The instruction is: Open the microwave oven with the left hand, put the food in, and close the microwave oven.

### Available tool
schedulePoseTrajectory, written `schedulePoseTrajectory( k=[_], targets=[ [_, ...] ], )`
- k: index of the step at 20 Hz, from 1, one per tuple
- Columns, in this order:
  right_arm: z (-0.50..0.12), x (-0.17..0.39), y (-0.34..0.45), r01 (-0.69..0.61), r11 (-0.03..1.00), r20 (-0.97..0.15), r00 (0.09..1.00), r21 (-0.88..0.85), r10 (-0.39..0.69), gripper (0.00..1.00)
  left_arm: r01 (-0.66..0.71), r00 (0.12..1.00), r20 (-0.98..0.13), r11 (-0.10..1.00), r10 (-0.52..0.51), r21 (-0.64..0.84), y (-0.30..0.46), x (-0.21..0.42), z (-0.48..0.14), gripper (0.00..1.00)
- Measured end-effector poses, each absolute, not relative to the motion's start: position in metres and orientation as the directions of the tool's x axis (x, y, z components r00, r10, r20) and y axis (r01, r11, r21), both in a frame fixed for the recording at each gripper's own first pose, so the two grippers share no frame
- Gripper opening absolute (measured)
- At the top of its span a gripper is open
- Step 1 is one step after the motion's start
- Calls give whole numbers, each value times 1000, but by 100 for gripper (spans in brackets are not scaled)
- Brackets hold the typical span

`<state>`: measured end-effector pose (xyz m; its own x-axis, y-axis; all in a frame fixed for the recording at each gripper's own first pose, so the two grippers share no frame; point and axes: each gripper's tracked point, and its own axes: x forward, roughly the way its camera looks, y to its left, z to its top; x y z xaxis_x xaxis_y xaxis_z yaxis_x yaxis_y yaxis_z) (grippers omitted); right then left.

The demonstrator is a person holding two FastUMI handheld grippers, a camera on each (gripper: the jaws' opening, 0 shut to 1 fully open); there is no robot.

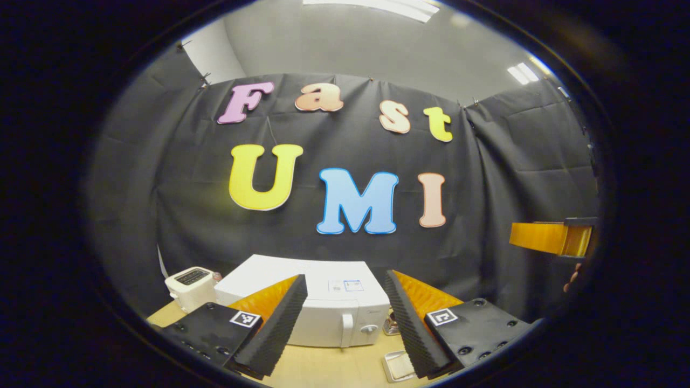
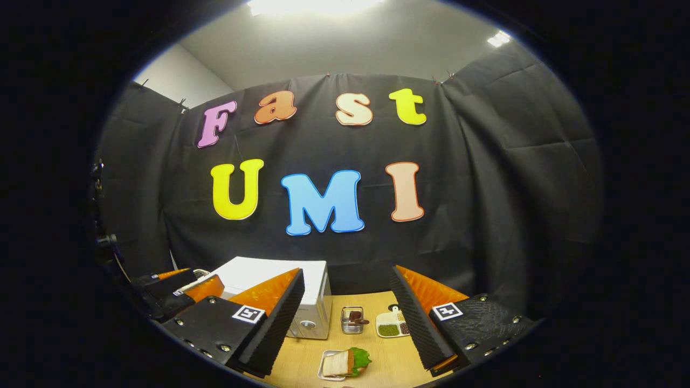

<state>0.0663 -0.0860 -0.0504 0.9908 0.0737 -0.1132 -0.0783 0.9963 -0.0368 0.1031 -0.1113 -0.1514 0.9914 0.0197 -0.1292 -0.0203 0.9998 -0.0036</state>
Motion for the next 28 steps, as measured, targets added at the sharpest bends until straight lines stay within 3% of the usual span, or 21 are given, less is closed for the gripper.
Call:
schedulePoseTrajectory(
  k=[12, 14, 18, 22, 28],
  targets=[
    [-69, 99, -126, -75, 996, -157, 985, -55, 66, 97, -3, 924, -382, 1000, -4, -16, -116, 196, -348, 94],
    [-75, 101, -130, -78, 995, -173, 983, -61, 66, 97, -12, 909, -416, 1000, 10, -3, -113, 208, -373, 84],
    [-80, 103, -142, -64, 995, -189, 981, -75, 48, 97, -31, 882, -471, 999, 21, -12, -109, 224, -401, 76],
    [-88, 103, -152, -45, 996, -214, 976, -71, 29, 97, 14, 863, -505, 1000, -7, 10, -116, 226, -415, 37],
    [-86, 102, -145, -45, 997, -207, 978, -60, 31, 97, 40, 850, -527, 999, -22, 24, -113, 226, -416, 18]
  ],
)
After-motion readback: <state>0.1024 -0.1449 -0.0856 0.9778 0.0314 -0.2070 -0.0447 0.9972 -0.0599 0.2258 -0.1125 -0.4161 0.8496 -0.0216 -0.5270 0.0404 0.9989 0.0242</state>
